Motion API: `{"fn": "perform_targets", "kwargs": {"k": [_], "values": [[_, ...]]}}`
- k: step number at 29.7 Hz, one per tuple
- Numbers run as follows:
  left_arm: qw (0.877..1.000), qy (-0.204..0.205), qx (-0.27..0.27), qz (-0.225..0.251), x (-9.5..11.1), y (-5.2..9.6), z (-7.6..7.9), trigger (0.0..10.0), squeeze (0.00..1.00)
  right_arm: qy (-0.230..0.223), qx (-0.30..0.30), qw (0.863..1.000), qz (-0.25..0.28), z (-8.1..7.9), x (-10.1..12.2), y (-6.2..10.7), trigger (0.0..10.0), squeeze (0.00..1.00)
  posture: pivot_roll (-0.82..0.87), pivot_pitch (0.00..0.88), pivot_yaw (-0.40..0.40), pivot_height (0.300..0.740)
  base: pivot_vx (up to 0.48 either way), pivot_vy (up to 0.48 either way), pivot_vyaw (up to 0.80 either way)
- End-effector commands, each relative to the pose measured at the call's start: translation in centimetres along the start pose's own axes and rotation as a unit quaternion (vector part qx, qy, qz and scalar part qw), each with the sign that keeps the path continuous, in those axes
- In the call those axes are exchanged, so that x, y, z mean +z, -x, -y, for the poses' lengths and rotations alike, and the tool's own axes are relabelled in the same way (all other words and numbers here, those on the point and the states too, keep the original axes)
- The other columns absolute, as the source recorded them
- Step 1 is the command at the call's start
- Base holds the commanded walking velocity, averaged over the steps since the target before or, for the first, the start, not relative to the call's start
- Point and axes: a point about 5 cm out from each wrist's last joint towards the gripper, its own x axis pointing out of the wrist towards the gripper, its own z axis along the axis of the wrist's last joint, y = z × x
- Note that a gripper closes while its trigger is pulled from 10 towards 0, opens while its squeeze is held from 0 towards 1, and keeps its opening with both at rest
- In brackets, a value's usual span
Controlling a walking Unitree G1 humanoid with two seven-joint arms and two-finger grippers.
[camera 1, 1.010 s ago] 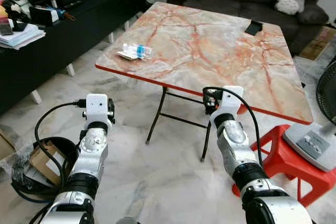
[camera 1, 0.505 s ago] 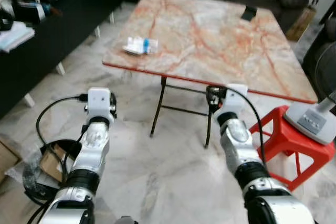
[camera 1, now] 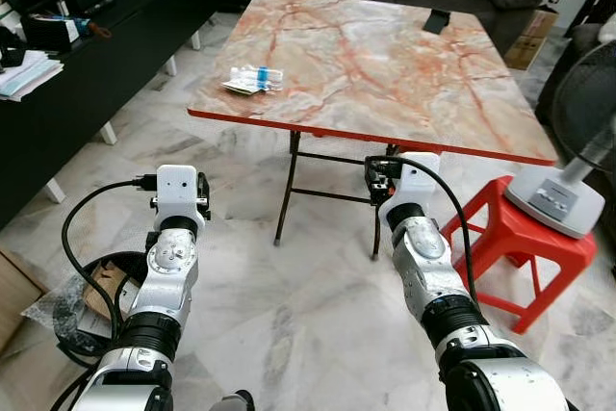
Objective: Picking trash to rubbish bin
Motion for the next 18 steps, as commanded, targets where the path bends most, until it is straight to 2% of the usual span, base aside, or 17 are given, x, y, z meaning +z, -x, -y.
{"fn": "perform_targets", "kwargs": {"k": [1, 4, 15, 18], "values": [[1.0, -0.005, 0.005, 0.008, 0.4, -0.21, -0.33, 10.0, 0.0, 0.011, 0.014, 1.0, 0.015, -0.43, 0.68, -0.24, 10.0, 0.0, 0.09, 0.06, -0.096, 0.74, 0.386, 0.0, 0.64], [1.0, -0.007, 0.003, 0.01, 0.53, -0.27, -0.21, 10.0, 0.0, -0.008, 0.009, 1.0, 0.016, -0.45, 0.71, -0.27, 10.0, 0.0, 0.09, 0.054, -0.094, 0.74, 0.386, 0.0, 0.33], [1.0, -0.013, 0.0, 0.014, 0.64, -0.3, -0.08, 10.0, 0.0, 0.002, 0.014, 1.0, 0.012, -0.53, 0.52, -0.19, 10.0, 0.0, 0.09, 0.043, -0.094, 0.74, 0.405, 0.0, 0.0], [1.0, -0.013, 0.0, 0.014, 0.63, -0.28, -0.04, 10.0, 0.0, -0.013, 0.013, 1.0, 0.013, -0.61, 0.54, -0.22, 10.0, 0.0, 0.09, 0.045, -0.096, 0.74, 0.416, 0.0, 0.0]]}}
